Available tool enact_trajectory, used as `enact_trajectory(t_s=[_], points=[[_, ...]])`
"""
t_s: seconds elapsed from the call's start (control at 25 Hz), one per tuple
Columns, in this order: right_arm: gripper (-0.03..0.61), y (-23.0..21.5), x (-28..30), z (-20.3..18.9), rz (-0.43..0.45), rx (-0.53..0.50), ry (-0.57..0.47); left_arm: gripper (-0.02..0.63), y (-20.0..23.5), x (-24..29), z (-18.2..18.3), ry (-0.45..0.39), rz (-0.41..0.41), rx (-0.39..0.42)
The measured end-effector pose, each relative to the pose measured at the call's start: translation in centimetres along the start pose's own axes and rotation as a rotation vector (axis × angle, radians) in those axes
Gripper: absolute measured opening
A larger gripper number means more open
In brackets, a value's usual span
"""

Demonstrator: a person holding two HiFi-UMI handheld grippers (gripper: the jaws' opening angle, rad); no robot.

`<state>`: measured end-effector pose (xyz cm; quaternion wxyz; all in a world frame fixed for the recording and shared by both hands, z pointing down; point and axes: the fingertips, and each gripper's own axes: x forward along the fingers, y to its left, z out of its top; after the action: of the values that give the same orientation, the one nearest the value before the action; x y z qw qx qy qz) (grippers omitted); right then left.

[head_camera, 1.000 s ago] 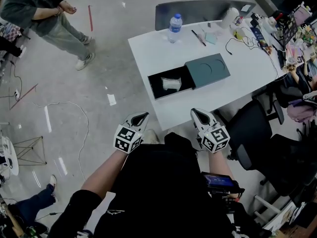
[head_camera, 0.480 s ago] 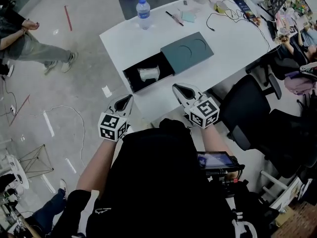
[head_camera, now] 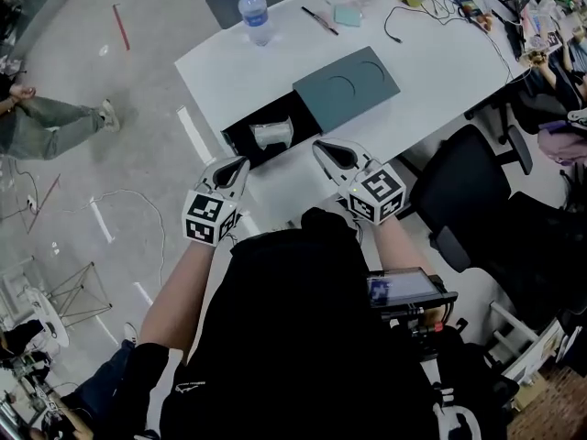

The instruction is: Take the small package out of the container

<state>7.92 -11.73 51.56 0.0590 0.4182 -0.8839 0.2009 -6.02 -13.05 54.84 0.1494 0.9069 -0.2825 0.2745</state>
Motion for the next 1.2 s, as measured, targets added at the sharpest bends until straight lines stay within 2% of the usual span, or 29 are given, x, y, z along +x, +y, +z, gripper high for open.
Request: enact_trajectory(t_s=[0.4, 0.6, 1.0, 1.2], points=[[0.026, -1.3, 1.0, -0.1, 0.018, 0.025, 0.005, 0.008, 1.1, 2.4, 0.4, 0.061, -0.03, 0.031], [0.026, -1.8, 1.8, 0.0, 0.022, 0.037, -0.001, 0.008, 1.3, 3.7, 0.3, 0.111, -0.074, 0.072], [0.026, -1.8, 1.4, -1.2, 0.021, 0.059, -0.002, 0.009, 0.9, 6.3, -0.9, 0.235, -0.16, 0.206], [0.026, -1.9, 1.6, -1.3, 0.015, 0.069, -0.013, 0.009, 1.2, 7.6, -1.8, 0.304, -0.194, 0.307]])
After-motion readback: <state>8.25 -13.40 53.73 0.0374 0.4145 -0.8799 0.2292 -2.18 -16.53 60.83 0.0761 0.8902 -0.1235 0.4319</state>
